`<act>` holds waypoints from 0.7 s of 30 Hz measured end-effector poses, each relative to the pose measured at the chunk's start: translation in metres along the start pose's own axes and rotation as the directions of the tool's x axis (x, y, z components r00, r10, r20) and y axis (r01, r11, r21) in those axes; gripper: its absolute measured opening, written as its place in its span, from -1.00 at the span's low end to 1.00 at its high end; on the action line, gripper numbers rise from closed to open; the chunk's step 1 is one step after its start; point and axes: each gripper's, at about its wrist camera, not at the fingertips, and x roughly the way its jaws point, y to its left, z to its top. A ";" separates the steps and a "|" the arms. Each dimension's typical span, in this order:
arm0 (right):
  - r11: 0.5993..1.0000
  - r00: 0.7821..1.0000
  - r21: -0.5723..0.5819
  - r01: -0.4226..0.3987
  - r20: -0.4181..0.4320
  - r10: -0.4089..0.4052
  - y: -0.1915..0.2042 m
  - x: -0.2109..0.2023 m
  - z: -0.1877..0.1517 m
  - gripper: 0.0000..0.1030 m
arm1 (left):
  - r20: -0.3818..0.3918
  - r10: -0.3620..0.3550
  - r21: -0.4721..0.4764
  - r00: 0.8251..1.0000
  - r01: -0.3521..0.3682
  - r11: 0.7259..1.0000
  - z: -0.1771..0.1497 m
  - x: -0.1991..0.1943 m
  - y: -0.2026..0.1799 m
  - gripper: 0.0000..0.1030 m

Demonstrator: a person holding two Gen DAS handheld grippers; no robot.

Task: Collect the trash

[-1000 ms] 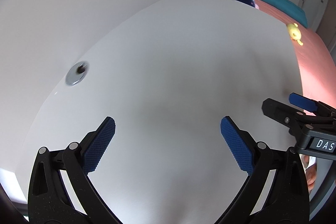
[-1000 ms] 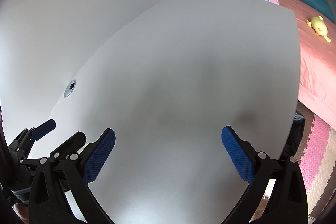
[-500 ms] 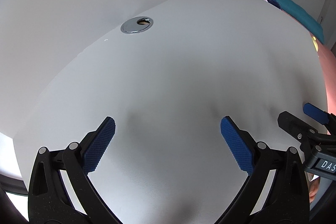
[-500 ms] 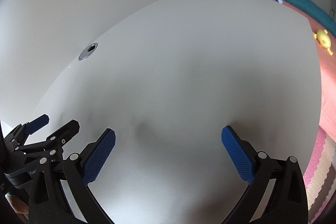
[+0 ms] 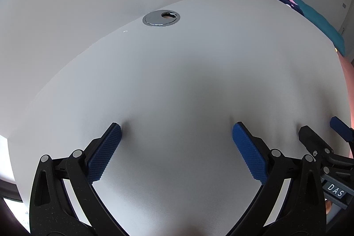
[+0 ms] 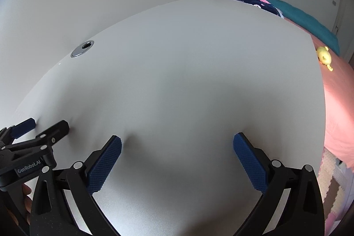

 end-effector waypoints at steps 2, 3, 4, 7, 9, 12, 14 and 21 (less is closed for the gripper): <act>1.000 1.000 -0.003 0.021 -0.005 -0.021 0.001 0.003 0.002 0.95 | 0.004 0.000 0.000 1.000 0.000 1.000 0.000 0.000 0.001 0.88; 0.999 0.999 -0.007 0.035 -0.009 -0.035 0.002 0.005 0.003 0.96 | 0.009 0.002 -0.002 1.000 -0.002 1.000 0.000 0.000 0.001 0.88; 0.999 0.999 -0.009 0.039 -0.010 -0.039 0.002 0.006 0.003 0.96 | 0.015 0.003 -0.002 1.000 -0.003 1.000 -0.001 -0.001 0.001 0.88; 0.999 0.999 -0.008 0.040 -0.010 -0.040 0.003 0.006 0.004 0.96 | 0.034 0.005 -0.003 0.999 -0.005 1.000 -0.002 -0.002 0.001 0.88; 0.999 0.999 -0.008 0.040 -0.011 -0.040 0.002 0.006 0.004 0.96 | 0.035 0.005 -0.003 0.999 -0.005 1.000 -0.002 -0.001 0.001 0.88; 0.999 0.999 -0.008 0.041 -0.010 -0.041 0.003 0.008 0.004 0.96 | 0.035 0.006 -0.003 0.999 -0.006 1.000 -0.002 -0.001 0.001 0.88; 0.999 0.999 -0.008 0.042 -0.010 -0.042 0.005 0.008 0.004 0.96 | 0.035 0.006 -0.003 0.999 -0.006 1.000 -0.002 -0.001 0.001 0.88; 0.999 0.999 -0.007 0.042 -0.010 -0.043 0.007 0.010 0.004 0.96 | 0.035 0.006 -0.002 0.999 -0.006 1.000 -0.002 -0.001 0.001 0.88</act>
